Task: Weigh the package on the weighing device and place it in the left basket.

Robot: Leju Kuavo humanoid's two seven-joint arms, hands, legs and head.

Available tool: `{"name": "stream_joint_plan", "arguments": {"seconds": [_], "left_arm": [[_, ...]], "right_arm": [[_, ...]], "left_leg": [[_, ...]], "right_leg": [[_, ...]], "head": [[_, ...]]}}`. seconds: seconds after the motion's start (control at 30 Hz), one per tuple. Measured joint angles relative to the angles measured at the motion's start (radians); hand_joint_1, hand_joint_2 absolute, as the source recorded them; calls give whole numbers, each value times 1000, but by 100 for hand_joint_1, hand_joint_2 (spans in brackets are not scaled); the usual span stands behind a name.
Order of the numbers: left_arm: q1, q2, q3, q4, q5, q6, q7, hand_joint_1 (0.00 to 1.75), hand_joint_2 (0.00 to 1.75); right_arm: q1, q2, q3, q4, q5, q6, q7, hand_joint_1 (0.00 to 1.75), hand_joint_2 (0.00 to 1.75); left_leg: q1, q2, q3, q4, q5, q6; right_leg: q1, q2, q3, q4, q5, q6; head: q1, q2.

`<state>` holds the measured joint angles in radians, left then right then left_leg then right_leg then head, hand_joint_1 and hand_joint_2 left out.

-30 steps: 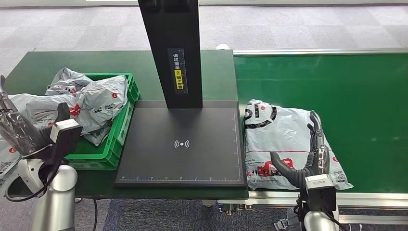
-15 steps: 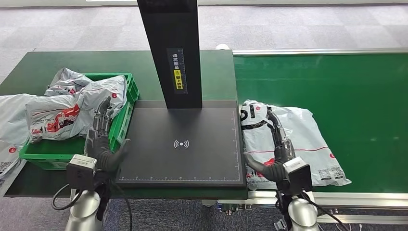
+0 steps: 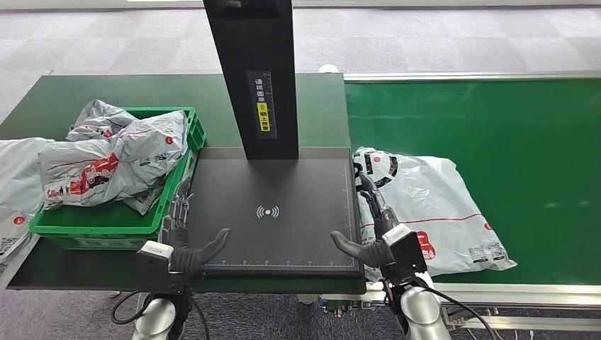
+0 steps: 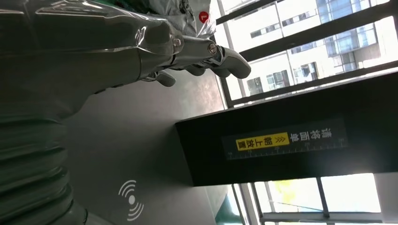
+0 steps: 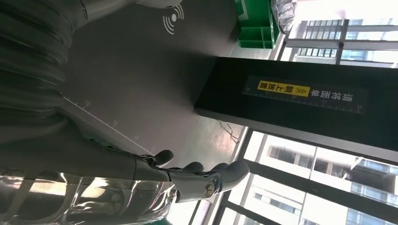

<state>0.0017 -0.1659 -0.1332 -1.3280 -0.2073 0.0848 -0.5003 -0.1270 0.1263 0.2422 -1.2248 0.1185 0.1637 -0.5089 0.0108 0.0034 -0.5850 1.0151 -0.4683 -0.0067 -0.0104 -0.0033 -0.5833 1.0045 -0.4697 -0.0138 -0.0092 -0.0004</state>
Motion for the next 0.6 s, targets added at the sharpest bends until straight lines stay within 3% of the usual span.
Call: {"name": "stream_joint_plan", "arguments": {"seconds": [0.3, 0.6], "left_arm": [[48, -8, -27, 14, 17, 41, -33, 0, 175], [41, -4, -23, 68, 57, 67, -85, 0, 175]], "right_arm": [[-19, 12, 82, 19, 29, -11, 17, 0, 175], [-74, 72, 181, 70, 78, -18, 23, 0, 175]], "left_leg": [[0, 0, 0, 0, 0, 0], [0, 0, 0, 0, 0, 0]], "right_leg": [[0, 0, 0, 0, 0, 0], [1, 0, 0, 1, 0, 0]], "head": [[0, 0], [0, 0]]}}
